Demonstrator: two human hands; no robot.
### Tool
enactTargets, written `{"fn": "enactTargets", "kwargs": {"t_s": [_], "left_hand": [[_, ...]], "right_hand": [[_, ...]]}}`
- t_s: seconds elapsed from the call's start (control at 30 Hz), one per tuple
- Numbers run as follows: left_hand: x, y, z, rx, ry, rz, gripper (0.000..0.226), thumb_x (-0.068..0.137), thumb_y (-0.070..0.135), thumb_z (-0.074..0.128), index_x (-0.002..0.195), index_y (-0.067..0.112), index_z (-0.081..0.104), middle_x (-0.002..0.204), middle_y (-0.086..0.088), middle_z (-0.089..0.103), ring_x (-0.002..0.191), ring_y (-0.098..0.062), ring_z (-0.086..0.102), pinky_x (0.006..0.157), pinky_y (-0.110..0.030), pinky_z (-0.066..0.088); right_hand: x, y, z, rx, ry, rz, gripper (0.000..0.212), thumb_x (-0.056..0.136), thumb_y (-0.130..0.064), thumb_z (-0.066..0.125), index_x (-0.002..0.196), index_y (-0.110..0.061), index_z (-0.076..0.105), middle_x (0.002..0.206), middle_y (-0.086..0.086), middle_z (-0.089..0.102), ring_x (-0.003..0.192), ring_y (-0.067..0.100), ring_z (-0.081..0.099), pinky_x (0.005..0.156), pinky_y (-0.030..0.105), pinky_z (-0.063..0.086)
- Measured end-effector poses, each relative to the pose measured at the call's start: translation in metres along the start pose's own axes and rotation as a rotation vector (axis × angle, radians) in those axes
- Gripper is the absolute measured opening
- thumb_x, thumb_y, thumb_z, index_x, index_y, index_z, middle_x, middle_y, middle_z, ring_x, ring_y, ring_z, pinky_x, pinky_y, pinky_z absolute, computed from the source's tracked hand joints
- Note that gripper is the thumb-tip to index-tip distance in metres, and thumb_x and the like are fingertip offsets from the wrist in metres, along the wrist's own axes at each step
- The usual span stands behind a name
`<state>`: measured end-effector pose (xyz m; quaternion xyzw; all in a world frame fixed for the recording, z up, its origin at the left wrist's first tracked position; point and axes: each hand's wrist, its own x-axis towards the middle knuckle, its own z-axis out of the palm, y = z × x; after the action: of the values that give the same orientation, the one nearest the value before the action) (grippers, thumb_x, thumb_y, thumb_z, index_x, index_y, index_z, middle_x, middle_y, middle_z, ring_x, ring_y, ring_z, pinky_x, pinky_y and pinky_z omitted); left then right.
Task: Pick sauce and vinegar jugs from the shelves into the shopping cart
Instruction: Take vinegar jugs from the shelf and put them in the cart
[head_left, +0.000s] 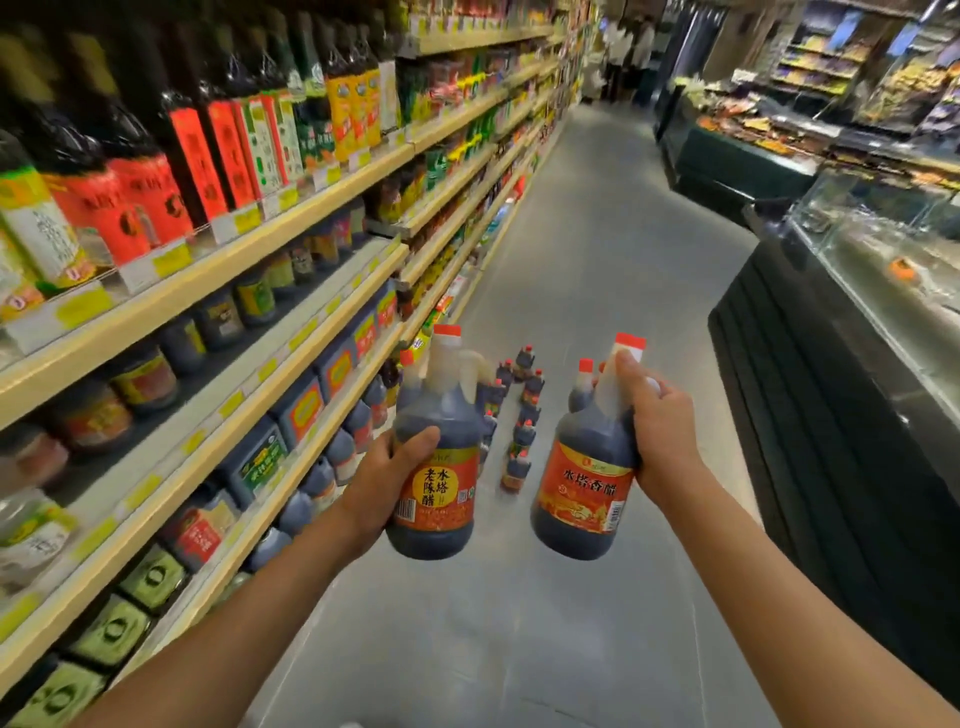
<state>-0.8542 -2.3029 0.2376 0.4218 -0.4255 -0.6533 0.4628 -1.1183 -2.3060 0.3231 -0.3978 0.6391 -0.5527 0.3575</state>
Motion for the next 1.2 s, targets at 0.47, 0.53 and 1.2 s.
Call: {"fn": "enactTargets", "kwargs": {"t_s": [0.47, 0.53, 1.2], "left_hand": [[0.114, 0.054, -0.108, -0.042, 0.267, 0.099, 0.101, 0.044, 0.076, 0.086, 0.122, 0.016, 0.063, 0.104, -0.015, 0.076, 0.092, -0.035, 0.074, 0.084, -0.048, 0.060], [0.120, 0.059, -0.119, -0.048, 0.319, 0.120, 0.101, 0.041, 0.076, 0.086, 0.116, 0.014, 0.064, 0.099, -0.014, 0.077, 0.085, -0.030, 0.076, 0.075, -0.041, 0.061], [0.076, 0.036, -0.127, -0.144, 1.086, 0.270, 0.096, 0.044, 0.073, 0.087, 0.119, 0.019, 0.063, 0.101, -0.009, 0.078, 0.090, -0.028, 0.076, 0.076, -0.038, 0.060]], "right_hand": [[0.146, -0.026, 0.185, 0.085, -0.370, -0.079, 0.042, 0.096, -0.047, 0.063, 0.087, -0.006, 0.065, 0.084, 0.025, 0.065, 0.074, 0.032, 0.065, 0.071, 0.046, 0.056], [0.161, -0.030, 0.213, 0.102, -0.423, -0.097, 0.039, 0.097, -0.042, 0.063, 0.081, -0.006, 0.061, 0.075, 0.018, 0.061, 0.067, 0.025, 0.060, 0.064, 0.037, 0.051], [0.182, -0.011, 0.402, 0.110, -1.258, -0.147, 0.048, 0.097, -0.043, 0.064, 0.057, -0.019, 0.052, 0.060, 0.006, 0.056, 0.056, 0.016, 0.054, 0.053, 0.027, 0.044]]}}
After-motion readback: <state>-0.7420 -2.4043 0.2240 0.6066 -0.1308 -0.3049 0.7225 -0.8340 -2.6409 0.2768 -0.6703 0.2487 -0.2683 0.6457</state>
